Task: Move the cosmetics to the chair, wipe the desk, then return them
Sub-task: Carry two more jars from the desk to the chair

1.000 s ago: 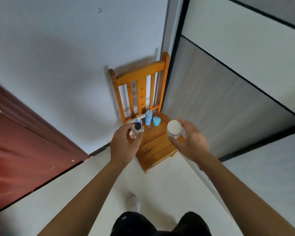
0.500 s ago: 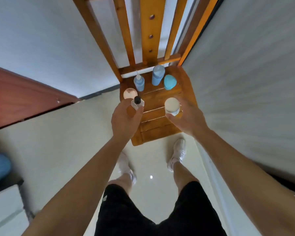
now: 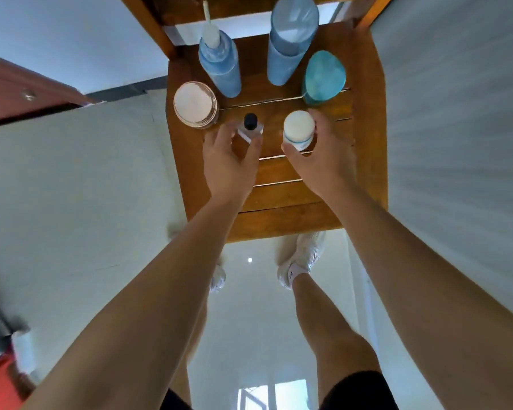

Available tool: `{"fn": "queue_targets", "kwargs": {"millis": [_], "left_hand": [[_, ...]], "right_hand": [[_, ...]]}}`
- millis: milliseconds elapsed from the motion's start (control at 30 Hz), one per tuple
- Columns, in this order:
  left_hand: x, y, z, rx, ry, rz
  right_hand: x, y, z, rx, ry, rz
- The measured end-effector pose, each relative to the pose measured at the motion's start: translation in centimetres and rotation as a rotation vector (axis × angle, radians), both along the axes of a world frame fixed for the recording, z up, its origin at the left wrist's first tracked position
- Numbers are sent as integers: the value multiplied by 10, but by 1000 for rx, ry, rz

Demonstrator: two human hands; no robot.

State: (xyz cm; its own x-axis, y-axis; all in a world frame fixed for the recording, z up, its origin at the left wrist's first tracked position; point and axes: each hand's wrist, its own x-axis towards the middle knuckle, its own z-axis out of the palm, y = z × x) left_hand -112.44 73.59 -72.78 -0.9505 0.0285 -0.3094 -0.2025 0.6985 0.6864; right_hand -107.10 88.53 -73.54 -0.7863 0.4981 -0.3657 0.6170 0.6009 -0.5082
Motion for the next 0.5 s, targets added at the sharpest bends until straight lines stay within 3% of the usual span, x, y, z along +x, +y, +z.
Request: {"fn": "queue_targets", "kwargs": {"millis": [300,500], "left_hand": [[8,-11,-23,-190,10,14],[11,-39,45,-173,123,-53]], "right_hand": [[2,-13,-14,103,-21,20],[26,-11,49,165,-52,77]]}}
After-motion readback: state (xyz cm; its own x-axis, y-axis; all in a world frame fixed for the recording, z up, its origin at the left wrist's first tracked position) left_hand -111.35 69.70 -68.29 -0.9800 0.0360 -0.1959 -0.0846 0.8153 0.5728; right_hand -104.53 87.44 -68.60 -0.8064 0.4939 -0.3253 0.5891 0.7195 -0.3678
